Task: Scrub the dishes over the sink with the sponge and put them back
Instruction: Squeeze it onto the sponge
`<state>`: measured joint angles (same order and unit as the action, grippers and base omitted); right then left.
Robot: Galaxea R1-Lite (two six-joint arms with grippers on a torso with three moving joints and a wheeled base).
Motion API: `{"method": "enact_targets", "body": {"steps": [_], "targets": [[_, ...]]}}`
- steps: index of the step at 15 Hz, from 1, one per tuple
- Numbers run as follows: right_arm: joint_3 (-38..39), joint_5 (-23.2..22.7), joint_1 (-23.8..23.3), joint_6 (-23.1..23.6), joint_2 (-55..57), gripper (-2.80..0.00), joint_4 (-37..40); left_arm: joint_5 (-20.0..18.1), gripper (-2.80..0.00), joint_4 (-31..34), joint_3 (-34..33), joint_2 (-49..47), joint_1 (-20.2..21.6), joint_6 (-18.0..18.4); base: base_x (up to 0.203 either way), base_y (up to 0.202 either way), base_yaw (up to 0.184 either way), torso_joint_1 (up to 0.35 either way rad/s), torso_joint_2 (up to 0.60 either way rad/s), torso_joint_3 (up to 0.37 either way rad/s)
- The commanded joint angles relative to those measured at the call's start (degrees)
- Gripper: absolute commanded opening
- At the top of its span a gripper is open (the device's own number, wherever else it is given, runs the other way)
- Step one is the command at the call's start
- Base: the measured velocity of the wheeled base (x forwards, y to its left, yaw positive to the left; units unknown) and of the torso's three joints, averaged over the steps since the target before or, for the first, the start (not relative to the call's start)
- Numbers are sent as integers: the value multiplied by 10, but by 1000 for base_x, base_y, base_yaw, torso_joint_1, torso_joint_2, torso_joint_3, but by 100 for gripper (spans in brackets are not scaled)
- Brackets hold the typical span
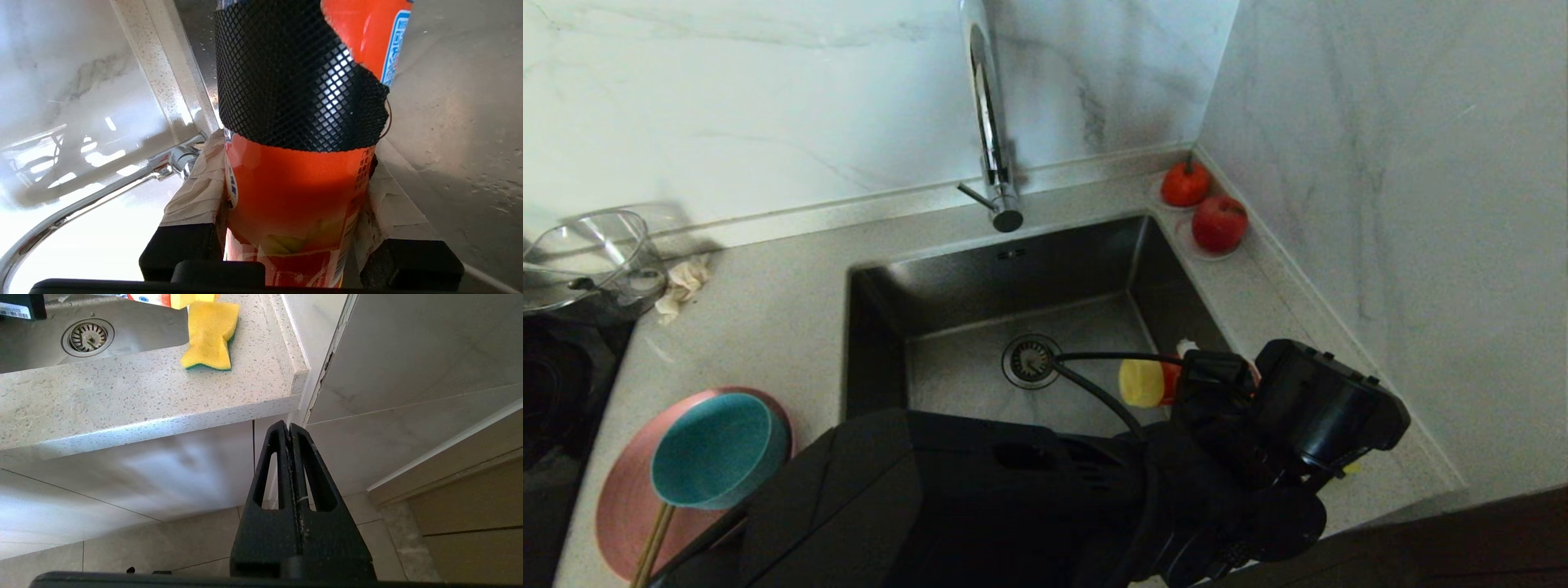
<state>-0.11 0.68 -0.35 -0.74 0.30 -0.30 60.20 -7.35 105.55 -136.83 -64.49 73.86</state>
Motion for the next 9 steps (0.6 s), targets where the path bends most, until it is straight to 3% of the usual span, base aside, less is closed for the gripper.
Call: {"method": "enact_targets", "body": {"steps": [1, 9], "targets": [[1, 0, 0, 0, 0, -280, 0, 4, -280, 0, -3, 11, 0, 14, 0, 0, 0, 0, 0, 0], [0, 0, 0, 0, 0, -280, 0, 4, -280, 0, -23, 19, 1, 37, 0, 0, 0, 0, 0, 0]]}}
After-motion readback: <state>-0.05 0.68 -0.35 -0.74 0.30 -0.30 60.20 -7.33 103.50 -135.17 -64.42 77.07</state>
